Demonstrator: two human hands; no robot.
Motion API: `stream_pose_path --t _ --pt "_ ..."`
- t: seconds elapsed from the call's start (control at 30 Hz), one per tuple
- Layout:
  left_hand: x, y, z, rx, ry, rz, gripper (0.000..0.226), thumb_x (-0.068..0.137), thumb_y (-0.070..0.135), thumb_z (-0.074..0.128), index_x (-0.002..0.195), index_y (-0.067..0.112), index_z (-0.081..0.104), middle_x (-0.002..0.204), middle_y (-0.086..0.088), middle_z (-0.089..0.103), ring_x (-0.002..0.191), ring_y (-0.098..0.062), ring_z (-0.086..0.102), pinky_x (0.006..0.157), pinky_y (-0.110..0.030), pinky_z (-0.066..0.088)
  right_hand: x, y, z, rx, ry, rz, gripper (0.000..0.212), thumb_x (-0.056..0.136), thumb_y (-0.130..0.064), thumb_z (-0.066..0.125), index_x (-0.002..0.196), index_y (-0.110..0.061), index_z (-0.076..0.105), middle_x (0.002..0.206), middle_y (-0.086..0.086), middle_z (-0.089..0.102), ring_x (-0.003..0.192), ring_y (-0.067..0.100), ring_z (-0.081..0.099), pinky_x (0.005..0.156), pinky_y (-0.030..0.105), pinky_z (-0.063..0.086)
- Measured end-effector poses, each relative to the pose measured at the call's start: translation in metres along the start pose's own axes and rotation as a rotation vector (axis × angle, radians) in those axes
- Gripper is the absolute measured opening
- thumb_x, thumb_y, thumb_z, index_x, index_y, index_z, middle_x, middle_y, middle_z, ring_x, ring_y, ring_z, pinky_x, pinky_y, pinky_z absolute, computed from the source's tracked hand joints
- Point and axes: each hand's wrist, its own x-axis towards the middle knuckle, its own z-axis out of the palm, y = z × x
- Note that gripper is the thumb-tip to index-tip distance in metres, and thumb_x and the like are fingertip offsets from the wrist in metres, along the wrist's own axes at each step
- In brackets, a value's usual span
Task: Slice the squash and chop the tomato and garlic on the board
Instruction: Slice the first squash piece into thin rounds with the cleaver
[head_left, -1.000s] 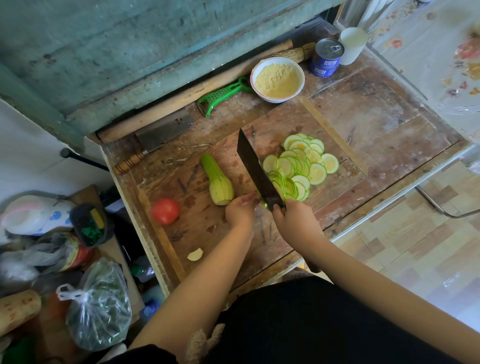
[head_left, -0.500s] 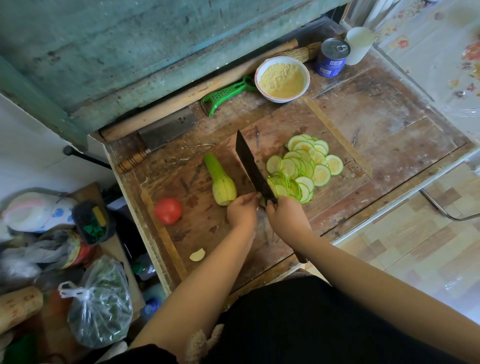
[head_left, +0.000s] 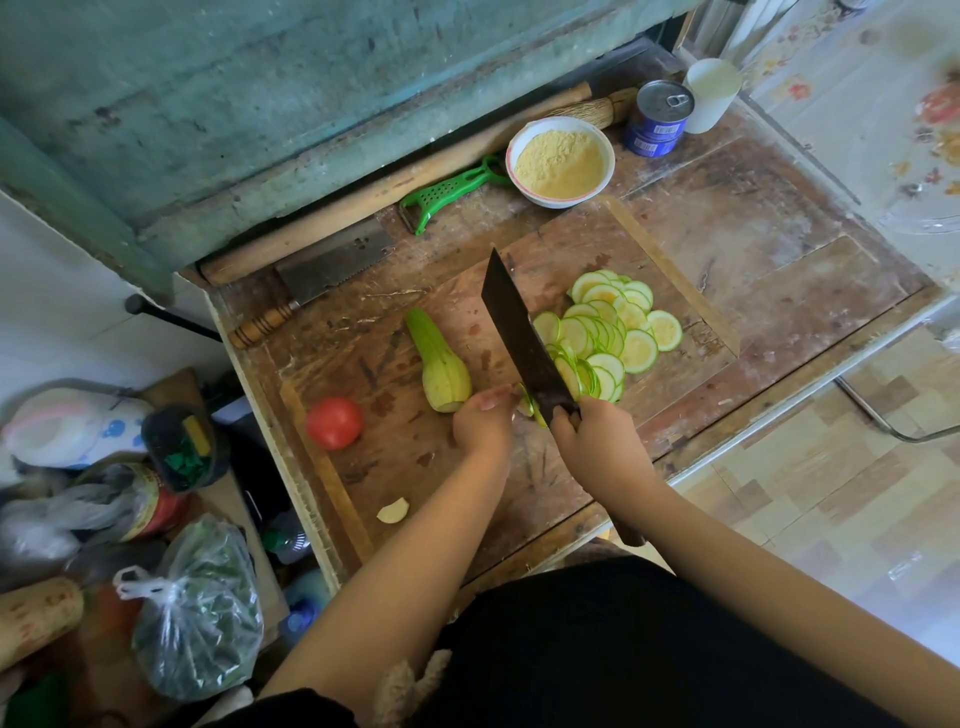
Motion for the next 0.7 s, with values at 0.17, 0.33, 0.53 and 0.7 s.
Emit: stream_pose_path --t 0.17,0.33,0.53,0.7 --pt "-0.001 0.001 0.000 -0.013 0.010 -0.027 0.013 0.079 0.017 0.076 0.073 0.024 0.067 0.092 -0.003 0.071 0.096 -0.021 0.066 0.093 -0.035 0.051 -0.006 0.000 -0.003 0.029 0.006 -0.002 0.031 0.096 -0.023 0.045 0.069 -0.008 0.047 0.058 0.004 0.049 0.050 0.019 0.048 0.052 0.032 0.045" --pt "0.001 0.001 0.000 -0.026 0.013 -0.034 0.014 0.078 0.018 0.076 0.071 0.025 0.067 0.086 0.000 0.070 0.093 -0.019 0.067 0.094 -0.036 0.051 -0.006 -0.004 -0.003 0.044 0.002 0.012 0.033 0.096 -0.022 0.044 0.064 -0.012 0.043 0.059 0.006 0.050 0.053 0.022 0.051 0.059 0.043 0.055" --pt "0.002 0.000 0.003 -0.056 -0.001 -0.044 0.008 0.080 0.015 0.074 0.075 0.019 0.068 0.075 0.003 0.067 0.086 -0.018 0.065 0.092 -0.034 0.052 -0.005 -0.007 -0.004 0.055 -0.005 0.028 0.035 0.097 -0.023 0.044 0.064 -0.012 0.042 0.058 0.005 0.050 0.048 0.020 0.050 0.058 0.046 0.056" --pt "0.001 -0.001 0.002 -0.072 -0.005 -0.031 0.008 0.081 0.012 0.073 0.085 0.011 0.066 0.089 -0.007 0.068 0.087 -0.019 0.063 0.088 -0.033 0.050 -0.005 -0.010 -0.002 0.044 -0.016 0.031 0.035 0.097 -0.024 0.043 0.064 -0.013 0.042 0.060 0.005 0.051 0.049 0.019 0.050 0.058 0.048 0.056"
